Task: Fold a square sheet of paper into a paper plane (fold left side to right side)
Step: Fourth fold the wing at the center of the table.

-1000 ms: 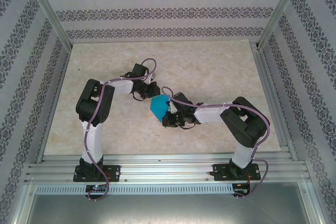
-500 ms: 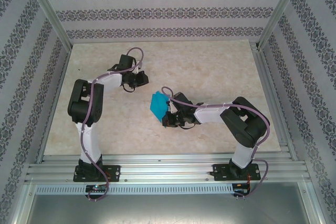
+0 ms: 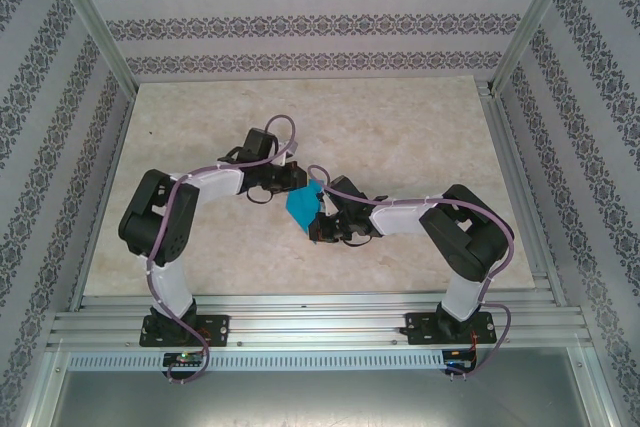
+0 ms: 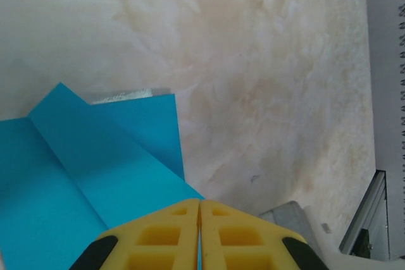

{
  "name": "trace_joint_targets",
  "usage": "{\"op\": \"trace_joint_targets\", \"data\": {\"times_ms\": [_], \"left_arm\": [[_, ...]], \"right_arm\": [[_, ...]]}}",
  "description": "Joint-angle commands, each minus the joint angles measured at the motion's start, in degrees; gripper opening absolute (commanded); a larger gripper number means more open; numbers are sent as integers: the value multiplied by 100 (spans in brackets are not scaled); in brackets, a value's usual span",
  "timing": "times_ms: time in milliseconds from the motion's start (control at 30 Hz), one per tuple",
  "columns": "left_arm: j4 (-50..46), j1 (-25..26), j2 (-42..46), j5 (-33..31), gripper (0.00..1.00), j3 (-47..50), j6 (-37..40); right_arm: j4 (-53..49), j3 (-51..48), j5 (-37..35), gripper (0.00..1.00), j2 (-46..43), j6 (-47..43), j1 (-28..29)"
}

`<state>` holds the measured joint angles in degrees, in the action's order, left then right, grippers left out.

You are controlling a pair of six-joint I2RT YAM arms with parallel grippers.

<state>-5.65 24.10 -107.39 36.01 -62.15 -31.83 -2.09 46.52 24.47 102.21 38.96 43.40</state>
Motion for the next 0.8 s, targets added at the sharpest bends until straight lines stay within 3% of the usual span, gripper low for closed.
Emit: {"op": "trace_joint_targets", "data": {"times_ms": [0, 167, 500, 767], "left_arm": [[263, 9, -381, 10, 10, -301, -2], [-14, 5, -753, -440, 10, -540, 242], [121, 11, -1038, -657, 9, -190, 300], [303, 27, -1032, -648, 10, 24, 222]], "right_arm": [[-1263, -390, -434, 6, 466, -67, 131], [-1140, -390, -378, 6, 329, -107, 121], [-973, 91, -230, 6, -1088, -261, -181], [-444, 936, -355, 6, -276, -439, -190]]}}
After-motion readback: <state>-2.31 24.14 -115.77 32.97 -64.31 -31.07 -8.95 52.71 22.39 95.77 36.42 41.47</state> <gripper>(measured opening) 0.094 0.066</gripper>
